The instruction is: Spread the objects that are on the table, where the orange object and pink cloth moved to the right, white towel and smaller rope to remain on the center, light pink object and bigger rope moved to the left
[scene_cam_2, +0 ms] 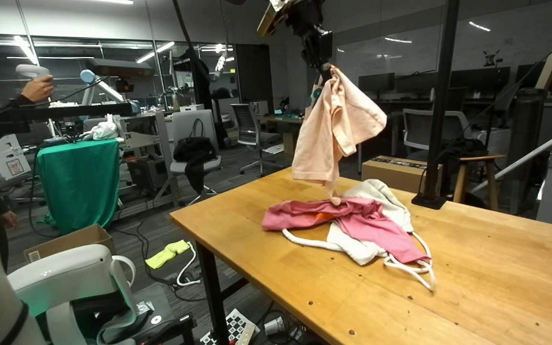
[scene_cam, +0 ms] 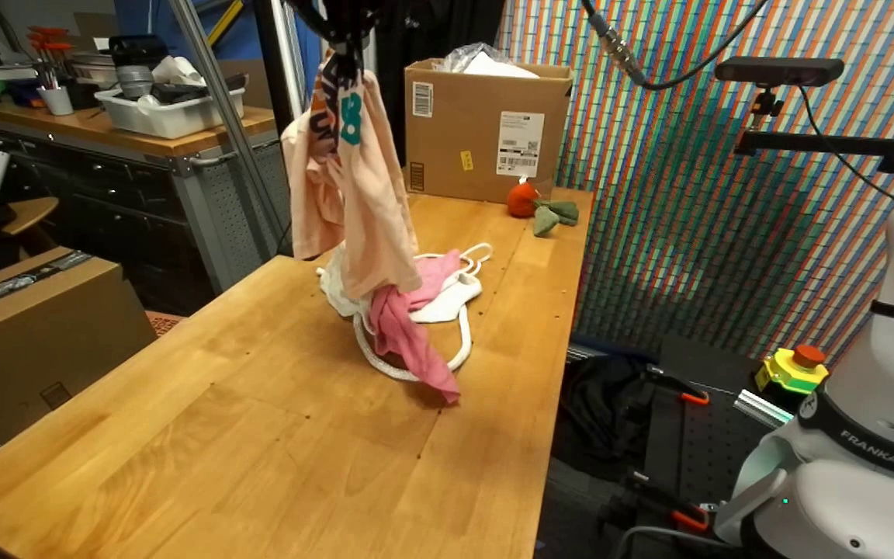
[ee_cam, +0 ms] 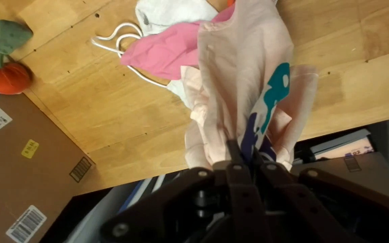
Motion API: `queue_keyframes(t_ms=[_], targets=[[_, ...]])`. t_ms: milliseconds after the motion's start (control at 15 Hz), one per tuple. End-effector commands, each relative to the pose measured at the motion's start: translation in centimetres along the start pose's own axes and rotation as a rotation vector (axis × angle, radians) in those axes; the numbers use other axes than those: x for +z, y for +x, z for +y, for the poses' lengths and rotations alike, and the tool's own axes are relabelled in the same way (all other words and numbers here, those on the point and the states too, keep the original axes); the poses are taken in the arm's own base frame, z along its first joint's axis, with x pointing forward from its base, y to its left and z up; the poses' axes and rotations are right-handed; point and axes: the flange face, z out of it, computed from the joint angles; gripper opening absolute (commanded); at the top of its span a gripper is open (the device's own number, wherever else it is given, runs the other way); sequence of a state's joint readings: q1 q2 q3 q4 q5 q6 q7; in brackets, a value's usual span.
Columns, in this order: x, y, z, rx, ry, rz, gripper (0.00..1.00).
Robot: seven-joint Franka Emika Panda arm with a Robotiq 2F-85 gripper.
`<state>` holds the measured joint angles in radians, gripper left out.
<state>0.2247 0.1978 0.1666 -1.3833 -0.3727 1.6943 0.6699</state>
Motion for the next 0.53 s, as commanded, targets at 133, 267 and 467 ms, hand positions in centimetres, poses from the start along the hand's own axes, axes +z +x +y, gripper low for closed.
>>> queue_keyframes(t_ms=[133,267,467], targets=[[2.1,1.1,-8.7,-0.156,0.049,0.001,0.05],[3.2,0.9,-11.6,-0.177,0.076,0.006,0.05],[4.9,0.1,-15.6,-0.177,0.112,0.015,0.05]])
